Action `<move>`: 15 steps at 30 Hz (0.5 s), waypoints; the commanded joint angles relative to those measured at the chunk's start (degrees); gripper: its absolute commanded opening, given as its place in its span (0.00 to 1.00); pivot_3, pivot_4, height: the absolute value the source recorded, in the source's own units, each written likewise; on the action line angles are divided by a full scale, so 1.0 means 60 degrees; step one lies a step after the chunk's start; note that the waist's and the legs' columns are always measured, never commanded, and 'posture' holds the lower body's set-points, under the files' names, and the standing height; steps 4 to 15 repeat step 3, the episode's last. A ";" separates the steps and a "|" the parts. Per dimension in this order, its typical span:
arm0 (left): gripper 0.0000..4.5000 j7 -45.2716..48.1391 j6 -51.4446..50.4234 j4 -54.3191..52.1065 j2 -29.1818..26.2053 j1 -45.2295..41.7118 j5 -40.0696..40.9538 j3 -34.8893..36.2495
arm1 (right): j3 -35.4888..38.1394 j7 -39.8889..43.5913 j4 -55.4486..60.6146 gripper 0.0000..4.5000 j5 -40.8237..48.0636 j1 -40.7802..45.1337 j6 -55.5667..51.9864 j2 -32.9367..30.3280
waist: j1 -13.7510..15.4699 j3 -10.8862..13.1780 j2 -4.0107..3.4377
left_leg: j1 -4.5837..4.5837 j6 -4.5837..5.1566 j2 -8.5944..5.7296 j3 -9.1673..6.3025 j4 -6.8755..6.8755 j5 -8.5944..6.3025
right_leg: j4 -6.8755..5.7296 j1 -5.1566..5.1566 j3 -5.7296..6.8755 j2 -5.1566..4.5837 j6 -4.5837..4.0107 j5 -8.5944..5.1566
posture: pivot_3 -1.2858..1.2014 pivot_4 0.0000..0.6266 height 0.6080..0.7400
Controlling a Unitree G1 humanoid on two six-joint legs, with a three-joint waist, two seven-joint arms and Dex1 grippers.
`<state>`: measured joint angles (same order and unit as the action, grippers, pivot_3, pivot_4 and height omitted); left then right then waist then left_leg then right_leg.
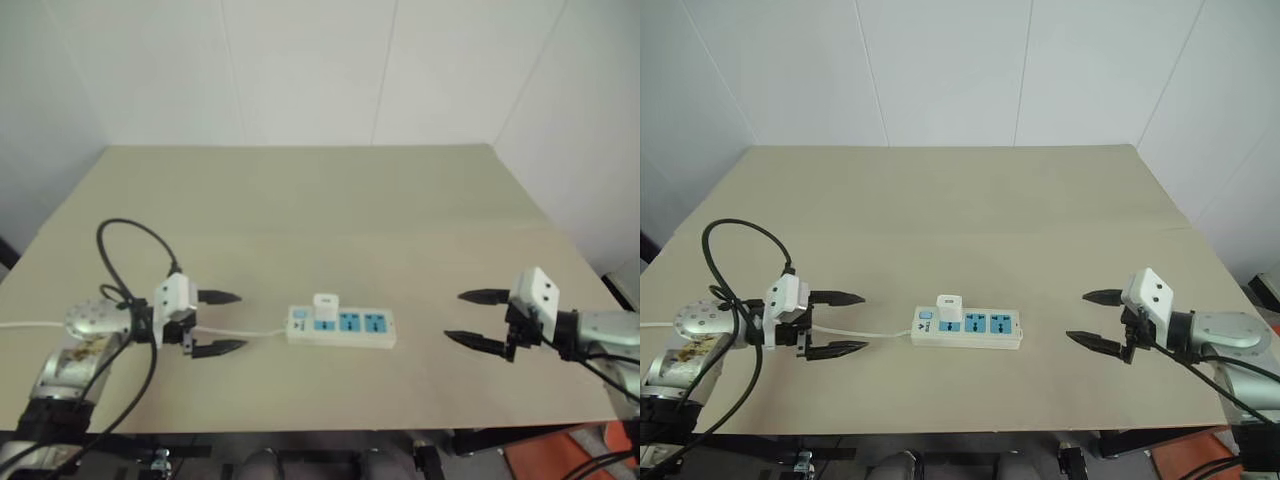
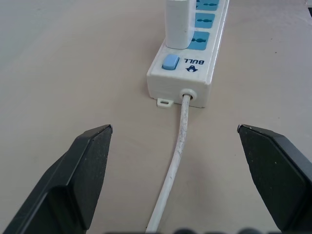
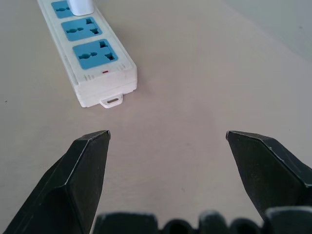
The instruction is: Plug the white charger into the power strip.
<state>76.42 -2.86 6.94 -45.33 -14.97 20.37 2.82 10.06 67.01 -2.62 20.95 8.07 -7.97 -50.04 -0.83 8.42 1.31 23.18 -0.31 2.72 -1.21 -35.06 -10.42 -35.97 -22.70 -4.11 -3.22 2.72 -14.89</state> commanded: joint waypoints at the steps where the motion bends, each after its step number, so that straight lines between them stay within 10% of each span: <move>1: 0.99 0.0027 -0.0101 -0.0243 0.0018 -0.0174 0.0156 0.0001 | 0.0426 -0.0262 0.0409 1.00 0.0051 -0.0067 0.0064 -0.0111 | 0.0000 0.0000 0.0000 | 0.0000 0.0000 0.0000 0.0001 -0.0002 0.0000 | 0.0000 0.0001 0.0000 0.0000 0.0000 0.0000 | 0.52 0.24 1.00; 15: 0.99 0.0064 -0.0107 -0.0227 0.0033 -0.0206 0.0147 -0.0033 | 0.0454 -0.0382 0.0473 1.00 0.0027 -0.0158 0.0105 -0.0111 | 0.0000 0.0000 0.0000 | -0.0001 0.0000 0.0000 0.0000 -0.0002 0.0000 | -0.0001 0.0002 0.0000 0.0000 0.0000 0.0001 | 0.52 0.24 1.00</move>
